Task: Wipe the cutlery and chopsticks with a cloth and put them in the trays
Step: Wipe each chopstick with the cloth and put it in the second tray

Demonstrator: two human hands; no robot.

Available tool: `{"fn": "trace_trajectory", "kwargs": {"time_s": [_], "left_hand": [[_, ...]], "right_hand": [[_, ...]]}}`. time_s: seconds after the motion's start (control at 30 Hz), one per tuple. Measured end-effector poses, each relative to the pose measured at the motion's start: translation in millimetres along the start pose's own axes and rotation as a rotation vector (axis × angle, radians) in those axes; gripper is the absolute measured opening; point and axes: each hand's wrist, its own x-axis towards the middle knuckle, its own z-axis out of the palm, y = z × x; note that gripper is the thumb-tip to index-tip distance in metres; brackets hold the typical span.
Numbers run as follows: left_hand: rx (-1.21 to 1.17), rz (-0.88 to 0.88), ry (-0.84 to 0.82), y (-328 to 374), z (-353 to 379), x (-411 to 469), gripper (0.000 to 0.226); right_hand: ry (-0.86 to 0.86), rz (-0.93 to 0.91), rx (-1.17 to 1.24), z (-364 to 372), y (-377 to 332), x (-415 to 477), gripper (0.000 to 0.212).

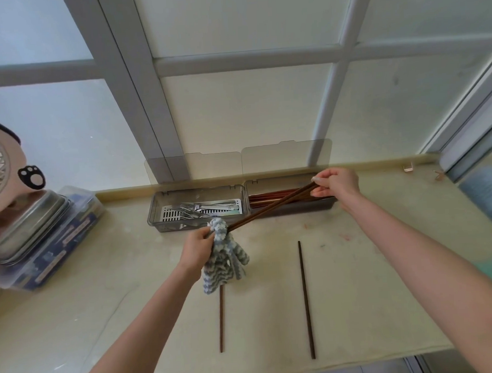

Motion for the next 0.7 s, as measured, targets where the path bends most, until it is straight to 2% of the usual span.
{"fn": "trace_trajectory", "kwargs": {"time_s": [0.1,0.17,0.33,0.47,0.7], "left_hand": [[-0.004,-0.035,0.057,-5.4,-6.3,0.7,0.026],[-0.001,-0.043,0.034,-8.6,-7.8,-1.8,0.026],[-0.021,-0.059,0.019,-7.2,-1.3,-9.5,0.027],[-0.019,-0.072,0.010,-7.7,-1.2,-11.8,0.027],[-0.027,-0.066,-0.015,-0.5,-0.4,-18.1,0.025]], "right_hand": [[0.206,0.107,0.108,-18.9,9.2,18.8,0.005],[0.297,0.146,0.127,-29.3,20.3,28.6,0.006],[0.421,0.168,0.114,-41.4,48.0,51.6,0.025],[0.393,0.210,0.023,-39.6,60.2,69.8,0.011],[0.237,0.182,-0.032,-24.6,69.6,87.6,0.007]]}}
